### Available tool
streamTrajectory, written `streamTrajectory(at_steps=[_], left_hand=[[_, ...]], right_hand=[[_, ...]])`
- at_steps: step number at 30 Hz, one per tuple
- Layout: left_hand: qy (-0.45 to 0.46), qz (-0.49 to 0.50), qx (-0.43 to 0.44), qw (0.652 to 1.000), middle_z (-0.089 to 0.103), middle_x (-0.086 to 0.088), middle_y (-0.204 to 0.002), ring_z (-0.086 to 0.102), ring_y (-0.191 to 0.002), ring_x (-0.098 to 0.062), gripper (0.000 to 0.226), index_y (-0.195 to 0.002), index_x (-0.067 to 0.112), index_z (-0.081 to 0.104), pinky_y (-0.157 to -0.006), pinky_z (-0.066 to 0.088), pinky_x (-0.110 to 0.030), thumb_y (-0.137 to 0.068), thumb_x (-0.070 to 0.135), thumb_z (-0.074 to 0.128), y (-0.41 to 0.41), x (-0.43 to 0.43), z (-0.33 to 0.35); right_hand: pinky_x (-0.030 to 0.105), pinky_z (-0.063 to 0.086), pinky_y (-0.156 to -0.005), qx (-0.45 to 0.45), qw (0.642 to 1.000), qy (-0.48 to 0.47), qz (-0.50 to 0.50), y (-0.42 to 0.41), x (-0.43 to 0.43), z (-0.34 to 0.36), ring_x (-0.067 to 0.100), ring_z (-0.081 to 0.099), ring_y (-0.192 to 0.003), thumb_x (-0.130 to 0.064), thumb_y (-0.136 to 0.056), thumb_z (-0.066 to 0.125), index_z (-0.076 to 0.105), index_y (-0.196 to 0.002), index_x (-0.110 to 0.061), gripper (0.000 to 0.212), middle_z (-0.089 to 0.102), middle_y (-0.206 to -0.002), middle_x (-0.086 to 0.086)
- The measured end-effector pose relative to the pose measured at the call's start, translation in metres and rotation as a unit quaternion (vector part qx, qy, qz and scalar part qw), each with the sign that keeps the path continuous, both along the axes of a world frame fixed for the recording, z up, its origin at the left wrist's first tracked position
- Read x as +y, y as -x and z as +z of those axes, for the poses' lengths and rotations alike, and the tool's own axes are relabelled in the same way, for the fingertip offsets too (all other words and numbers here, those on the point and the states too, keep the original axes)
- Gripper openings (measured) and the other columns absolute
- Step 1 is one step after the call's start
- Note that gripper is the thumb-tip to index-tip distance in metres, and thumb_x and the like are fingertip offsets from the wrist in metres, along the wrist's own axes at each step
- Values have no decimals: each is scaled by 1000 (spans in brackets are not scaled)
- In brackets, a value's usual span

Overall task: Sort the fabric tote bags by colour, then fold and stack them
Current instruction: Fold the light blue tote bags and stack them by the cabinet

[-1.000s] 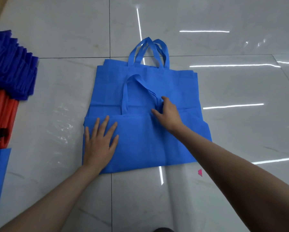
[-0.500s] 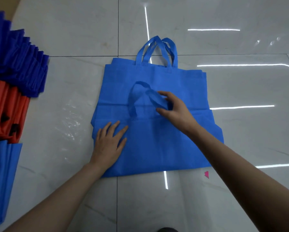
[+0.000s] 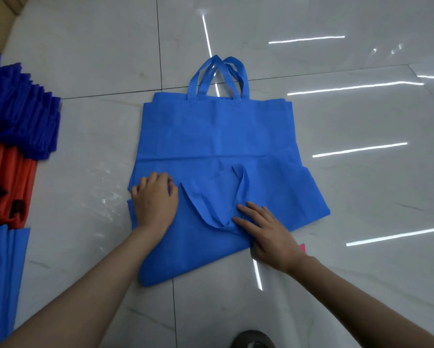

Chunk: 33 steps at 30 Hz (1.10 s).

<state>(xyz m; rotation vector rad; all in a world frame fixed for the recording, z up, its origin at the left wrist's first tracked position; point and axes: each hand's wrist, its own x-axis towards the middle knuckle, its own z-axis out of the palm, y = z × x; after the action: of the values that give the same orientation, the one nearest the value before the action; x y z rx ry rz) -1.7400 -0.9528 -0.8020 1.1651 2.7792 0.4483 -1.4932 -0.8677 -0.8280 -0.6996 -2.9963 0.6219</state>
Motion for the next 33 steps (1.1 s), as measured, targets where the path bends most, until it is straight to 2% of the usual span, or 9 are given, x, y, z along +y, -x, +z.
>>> streamTrajectory(at_steps=[4,9,14,18,23,27,29,31,33], left_hand=[[-25,-86,-245,965,60,-8,-111,56,-104,-25,41,-115,10,57,-93,43,-43,-86,40,62,-3,42,1],[149,-128,-227,954,56,-2,-73,55,-78,-23,36,-76,13,60,-68,42,-32,-79,48,67,-3,70,-1],[72,-168,-319,930,34,-5,-55,32,-50,-9,44,-56,10,40,-50,27,-25,-87,32,64,1,58,4],[-53,4,-488,871,49,-10,-68,48,-64,-17,30,-73,5,52,-56,37,-25,-87,28,65,11,35,9],[-68,210,-632,743,64,-7,-85,61,-75,-19,15,-85,6,61,-58,55,-31,-90,21,61,11,8,8],[-71,232,-681,691,64,-10,-90,61,-79,-22,11,-90,5,61,-51,57,-30,-90,16,59,11,-6,7],[-91,221,-663,709,64,-12,-98,61,-81,-19,10,-93,6,60,-59,56,-30,-91,16,58,11,-7,2],[-142,174,-579,784,61,-14,-112,60,-84,-16,8,-101,14,57,-70,52,-28,-95,14,52,15,-10,-1],[-167,82,-547,816,57,-9,-122,60,-98,-18,26,-108,25,55,-77,50,-27,-95,5,48,21,-16,1]], right_hand=[[51,38,-103,3,1000,25,16,-2,7,-4,30,41,-131,-19,-73,36,55,-128,-20,58,48,-141,7],[51,24,-112,5,999,-15,32,-2,12,0,27,28,-137,-21,-70,37,41,-140,-26,69,37,-148,6],[50,8,-115,0,983,-130,133,0,1,5,28,17,-143,-20,-71,38,23,-148,-29,79,20,-156,-2],[48,13,-115,-13,991,-93,95,1,-1,-3,25,20,-141,-17,-70,32,35,-144,-24,74,33,-152,-3],[37,15,-118,3,995,94,40,0,5,-3,10,7,-145,-22,-73,30,8,-151,-26,81,10,-157,-13],[30,9,-115,-10,993,72,89,2,11,-7,10,8,-145,-38,-86,41,-3,-150,-32,78,1,-158,-13],[28,10,-114,-7,994,59,88,4,12,-11,11,11,-145,-47,-91,37,2,-150,-36,70,5,-157,-16],[25,10,-114,8,994,92,51,7,10,-10,6,11,-144,-51,-93,29,11,-147,-41,58,12,-155,-21],[20,10,-113,36,987,160,-7,12,7,-6,-1,12,-141,-51,-93,24,17,-142,-46,50,19,-150,-25]])
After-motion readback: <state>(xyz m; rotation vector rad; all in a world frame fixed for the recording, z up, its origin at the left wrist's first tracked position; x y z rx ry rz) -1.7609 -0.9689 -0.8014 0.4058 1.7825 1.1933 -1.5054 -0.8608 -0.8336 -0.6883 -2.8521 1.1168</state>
